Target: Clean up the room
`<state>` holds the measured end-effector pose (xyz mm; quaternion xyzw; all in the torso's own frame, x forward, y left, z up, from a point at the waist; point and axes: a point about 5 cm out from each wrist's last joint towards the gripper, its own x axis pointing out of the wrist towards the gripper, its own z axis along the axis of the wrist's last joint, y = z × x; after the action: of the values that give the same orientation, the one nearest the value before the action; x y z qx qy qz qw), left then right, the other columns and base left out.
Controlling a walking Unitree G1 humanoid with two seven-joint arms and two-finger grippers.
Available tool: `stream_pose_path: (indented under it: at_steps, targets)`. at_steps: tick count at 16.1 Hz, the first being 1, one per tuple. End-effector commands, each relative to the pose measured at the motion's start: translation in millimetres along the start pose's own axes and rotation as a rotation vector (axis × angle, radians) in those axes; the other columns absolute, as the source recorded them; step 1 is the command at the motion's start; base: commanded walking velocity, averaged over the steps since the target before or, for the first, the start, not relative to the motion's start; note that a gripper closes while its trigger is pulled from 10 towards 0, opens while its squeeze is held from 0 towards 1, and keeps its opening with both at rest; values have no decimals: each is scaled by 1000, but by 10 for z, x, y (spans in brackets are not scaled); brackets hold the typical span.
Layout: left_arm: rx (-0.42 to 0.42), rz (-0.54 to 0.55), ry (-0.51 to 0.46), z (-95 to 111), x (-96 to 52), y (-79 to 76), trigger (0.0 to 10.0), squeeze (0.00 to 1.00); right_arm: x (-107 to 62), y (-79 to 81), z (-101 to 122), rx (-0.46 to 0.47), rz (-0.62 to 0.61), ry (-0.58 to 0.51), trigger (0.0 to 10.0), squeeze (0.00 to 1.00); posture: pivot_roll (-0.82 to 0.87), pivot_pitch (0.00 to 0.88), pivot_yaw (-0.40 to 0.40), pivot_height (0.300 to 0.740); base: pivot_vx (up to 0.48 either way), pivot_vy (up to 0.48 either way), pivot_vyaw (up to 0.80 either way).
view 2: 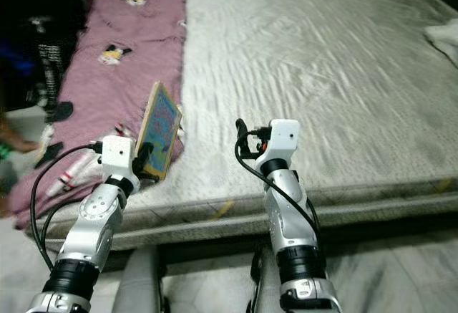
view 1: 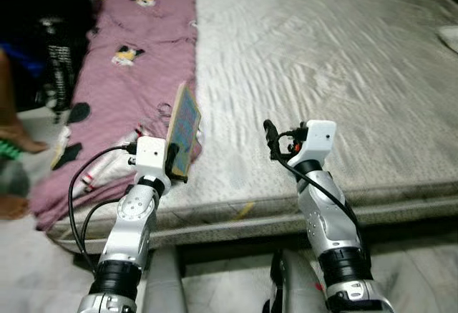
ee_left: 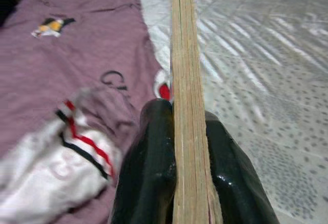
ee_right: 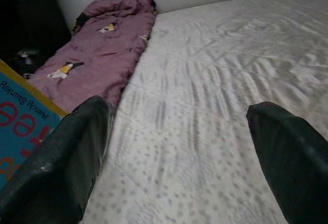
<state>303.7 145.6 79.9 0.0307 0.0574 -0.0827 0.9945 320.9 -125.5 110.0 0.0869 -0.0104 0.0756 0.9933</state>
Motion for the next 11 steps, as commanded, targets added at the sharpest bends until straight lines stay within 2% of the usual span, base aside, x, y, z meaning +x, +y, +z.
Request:
stream_pose_path:
  at_steps: [1,5,11]
  targets:
    - [31,10,-47,99,16,46,10000,0,11,-1,-8,-1,-12,-1,10000,0,53,0,36,699,0,0,0]
    - [40,14,-40,86,13,48,10000,0,3,-27,-31,-10,-21,9,10000,0,56,0,34,740,0,0,0]
    - [58,13,-37,77,3,51,10000,0,-39,-115,-135,-49,-101,58,10000,0,56,0,38,740,0,0,0]
